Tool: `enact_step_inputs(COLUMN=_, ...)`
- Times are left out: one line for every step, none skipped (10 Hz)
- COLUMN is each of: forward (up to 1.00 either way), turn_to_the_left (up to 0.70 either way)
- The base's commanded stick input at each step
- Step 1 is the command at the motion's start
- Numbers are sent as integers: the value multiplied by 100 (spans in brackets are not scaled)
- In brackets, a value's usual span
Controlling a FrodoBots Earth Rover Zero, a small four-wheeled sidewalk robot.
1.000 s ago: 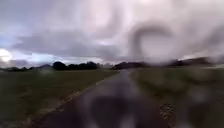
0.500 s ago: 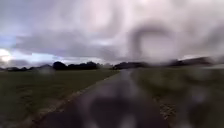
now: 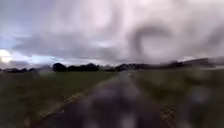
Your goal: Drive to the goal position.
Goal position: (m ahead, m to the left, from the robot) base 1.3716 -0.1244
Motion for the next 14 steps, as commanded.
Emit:
enact_step_inputs(forward=70, turn_to_the_left=0)
enact_step_inputs(forward=70, turn_to_the_left=0)
enact_step_inputs(forward=70, turn_to_the_left=0)
enact_step_inputs(forward=70, turn_to_the_left=0)
enact_step_inputs(forward=70, turn_to_the_left=0)
enact_step_inputs(forward=70, turn_to_the_left=0)
enact_step_inputs(forward=70, turn_to_the_left=0)
enact_step_inputs(forward=70, turn_to_the_left=0)
enact_step_inputs(forward=70, turn_to_the_left=0)
enact_step_inputs(forward=70, turn_to_the_left=0)
enact_step_inputs(forward=70, turn_to_the_left=0)
enact_step_inputs(forward=70, turn_to_the_left=0)
enact_step_inputs(forward=70, turn_to_the_left=0)
enact_step_inputs(forward=70, turn_to_the_left=0)
